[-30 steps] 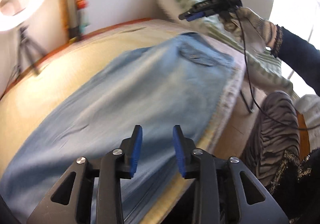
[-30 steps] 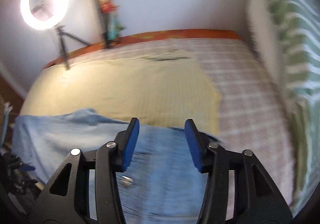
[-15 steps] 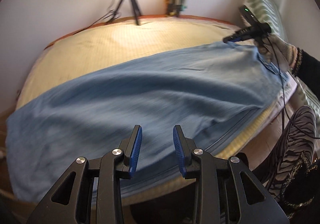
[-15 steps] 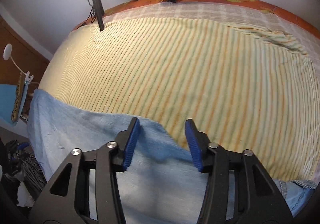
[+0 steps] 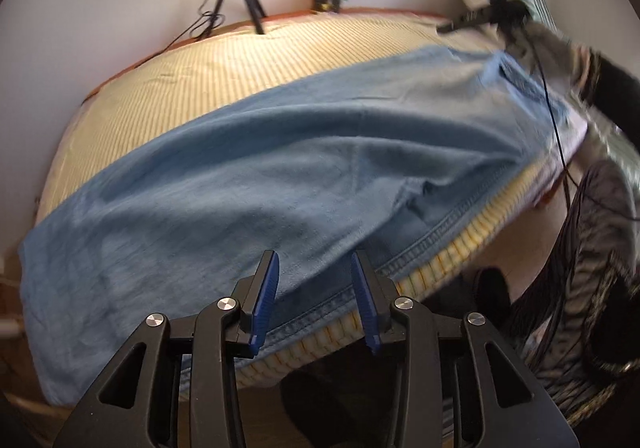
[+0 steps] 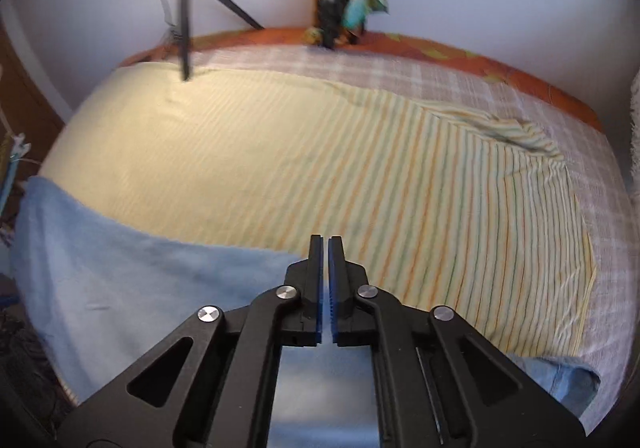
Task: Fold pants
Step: 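Grasp the jeans hem with both grippers and pull it taut across the bed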
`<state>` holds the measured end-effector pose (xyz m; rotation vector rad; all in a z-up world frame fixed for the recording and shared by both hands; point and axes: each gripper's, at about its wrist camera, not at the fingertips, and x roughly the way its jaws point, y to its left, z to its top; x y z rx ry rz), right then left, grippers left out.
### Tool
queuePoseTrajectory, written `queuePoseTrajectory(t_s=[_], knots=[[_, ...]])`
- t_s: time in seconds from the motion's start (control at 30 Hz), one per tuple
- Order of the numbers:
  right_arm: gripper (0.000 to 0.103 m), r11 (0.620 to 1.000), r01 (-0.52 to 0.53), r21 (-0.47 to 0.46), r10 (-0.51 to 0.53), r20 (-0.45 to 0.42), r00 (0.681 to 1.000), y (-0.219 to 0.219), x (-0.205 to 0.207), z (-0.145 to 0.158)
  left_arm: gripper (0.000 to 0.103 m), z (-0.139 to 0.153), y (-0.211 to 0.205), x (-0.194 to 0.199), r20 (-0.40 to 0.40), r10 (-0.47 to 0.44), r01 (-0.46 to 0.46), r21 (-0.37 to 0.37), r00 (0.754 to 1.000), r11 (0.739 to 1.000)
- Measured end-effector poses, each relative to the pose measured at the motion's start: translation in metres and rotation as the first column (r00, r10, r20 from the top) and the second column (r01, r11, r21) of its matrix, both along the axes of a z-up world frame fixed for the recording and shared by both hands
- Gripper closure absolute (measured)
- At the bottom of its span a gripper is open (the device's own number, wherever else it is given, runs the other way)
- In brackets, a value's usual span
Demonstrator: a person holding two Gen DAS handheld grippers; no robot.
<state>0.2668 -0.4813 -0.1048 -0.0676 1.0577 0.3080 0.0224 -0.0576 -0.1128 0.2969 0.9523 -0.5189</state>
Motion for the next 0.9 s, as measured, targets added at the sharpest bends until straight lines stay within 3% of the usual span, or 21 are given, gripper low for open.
queuePoseTrajectory(t_s=[0.03,0.1,0.13,0.27,0.43,0.53,0.6,0.7,0.77,0.8,0.83,0.9], knots=[[0.089,0.999,-0.033,0.024,0.033,0.004,0.999,0.006,-0.011,0.008,0.067,-0.001,0.0,0.0,0.004,-0.01,0.01,0.008,1.0,1.0],[0.059,0.993,-0.106,0.059,0.105,0.01,0.994,0.026,-0.036,0.019,0.067,-0.004,-0.001,0.004,0.0,-0.026,0.026,0.014,1.0,1.0],[0.056,0.987,-0.144,0.071,0.143,0.019,0.99,0.039,-0.048,0.023,0.067,-0.006,-0.001,0.004,0.002,-0.036,0.036,0.021,0.999,0.999],[0.055,0.947,-0.304,0.107,0.305,0.002,0.952,0.084,-0.101,0.025,0.067,-0.012,-0.002,0.005,0.017,-0.077,0.077,0.046,0.997,0.996],[0.055,0.862,-0.501,0.083,0.505,-0.038,0.863,0.148,-0.16,0.005,0.069,-0.017,-0.002,0.004,0.049,-0.113,0.109,0.082,0.992,0.991],[0.055,0.809,-0.588,-0.005,0.587,-0.052,0.808,0.181,-0.184,-0.014,0.082,-0.018,-0.002,0.001,0.062,-0.131,0.125,0.088,0.989,0.988],[0.055,0.785,-0.618,-0.036,0.616,-0.058,0.786,0.195,-0.19,-0.024,0.093,-0.019,-0.004,-0.001,0.078,-0.156,0.148,0.102,0.985,0.984],[0.055,0.762,-0.644,-0.067,0.642,-0.053,0.765,0.206,-0.2,-0.029,0.098,-0.019,-0.007,-0.004,0.095,-0.182,0.17,0.123,0.979,0.978],[0.06,0.749,-0.656,-0.094,0.656,-0.041,0.754,0.212,-0.203,-0.031,0.099,-0.018,-0.006,-0.003,0.098,-0.187,0.174,0.122,0.978,0.977],[0.078,0.746,-0.657,-0.108,0.657,-0.038,0.753,0.215,-0.203,-0.033,0.099,-0.018,-0.005,-0.003,0.097,-0.189,0.177,0.119,0.977,0.977],[0.088,0.746,-0.656,-0.117,0.656,-0.041,0.753,0.217,-0.202,-0.035,0.1,-0.017,-0.004,-0.004,0.102,-0.189,0.177,0.118,0.977,0.977],[0.095,0.745,-0.656,-0.12,0.657,-0.038,0.753,0.221,-0.202,-0.035,0.101,-0.015,-0.002,-0.004,0.105,-0.189,0.177,0.114,0.976,0.978]])
